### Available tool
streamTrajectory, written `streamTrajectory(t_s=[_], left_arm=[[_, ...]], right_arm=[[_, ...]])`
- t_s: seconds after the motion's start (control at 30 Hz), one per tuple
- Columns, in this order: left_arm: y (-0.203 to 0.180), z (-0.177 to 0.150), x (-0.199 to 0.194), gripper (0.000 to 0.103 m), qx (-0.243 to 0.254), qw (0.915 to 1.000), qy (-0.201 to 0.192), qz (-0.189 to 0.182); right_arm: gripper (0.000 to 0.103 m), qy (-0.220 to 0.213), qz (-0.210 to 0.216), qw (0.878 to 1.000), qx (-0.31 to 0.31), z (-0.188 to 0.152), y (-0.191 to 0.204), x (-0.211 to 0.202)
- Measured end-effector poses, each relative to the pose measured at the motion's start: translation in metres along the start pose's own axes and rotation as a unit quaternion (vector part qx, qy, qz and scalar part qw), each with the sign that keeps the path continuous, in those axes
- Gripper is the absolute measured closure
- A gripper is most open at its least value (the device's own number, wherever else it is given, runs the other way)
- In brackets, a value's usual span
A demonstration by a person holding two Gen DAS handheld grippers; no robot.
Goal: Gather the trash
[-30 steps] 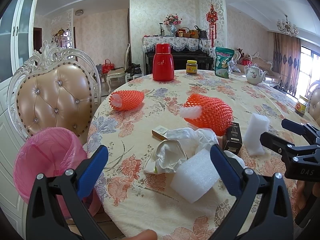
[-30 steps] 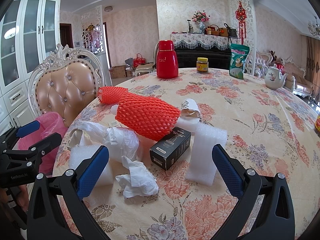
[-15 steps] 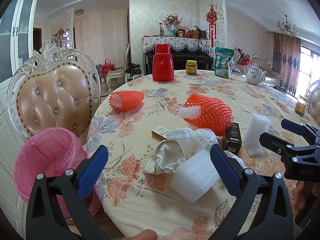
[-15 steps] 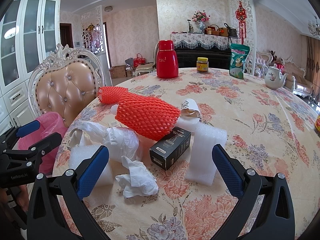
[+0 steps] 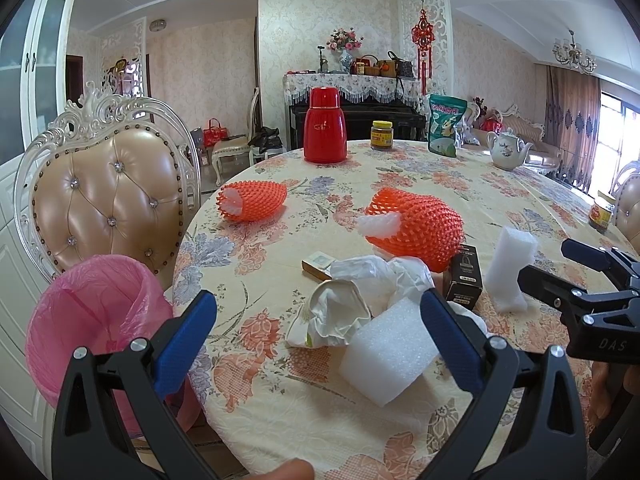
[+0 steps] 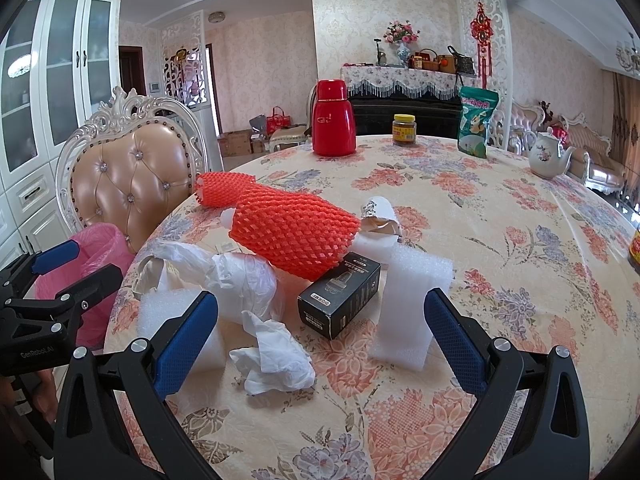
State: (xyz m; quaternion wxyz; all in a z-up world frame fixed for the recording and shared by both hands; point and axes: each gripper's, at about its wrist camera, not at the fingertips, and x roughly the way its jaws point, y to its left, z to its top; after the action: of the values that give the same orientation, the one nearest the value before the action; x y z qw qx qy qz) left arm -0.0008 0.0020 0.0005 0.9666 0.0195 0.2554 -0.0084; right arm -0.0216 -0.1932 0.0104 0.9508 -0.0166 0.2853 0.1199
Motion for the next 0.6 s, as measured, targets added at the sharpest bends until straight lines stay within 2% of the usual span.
streamTrajectory(t_s=[0.6], left_arm=[[-0.0012, 0.0012, 0.0028, 0.004, -0.003, 1.0, 0.005, -0.005]], right_arm=[[0.006, 0.007, -0.007, 1.0, 0.009, -0.0058, -0.0089, 0.0055]])
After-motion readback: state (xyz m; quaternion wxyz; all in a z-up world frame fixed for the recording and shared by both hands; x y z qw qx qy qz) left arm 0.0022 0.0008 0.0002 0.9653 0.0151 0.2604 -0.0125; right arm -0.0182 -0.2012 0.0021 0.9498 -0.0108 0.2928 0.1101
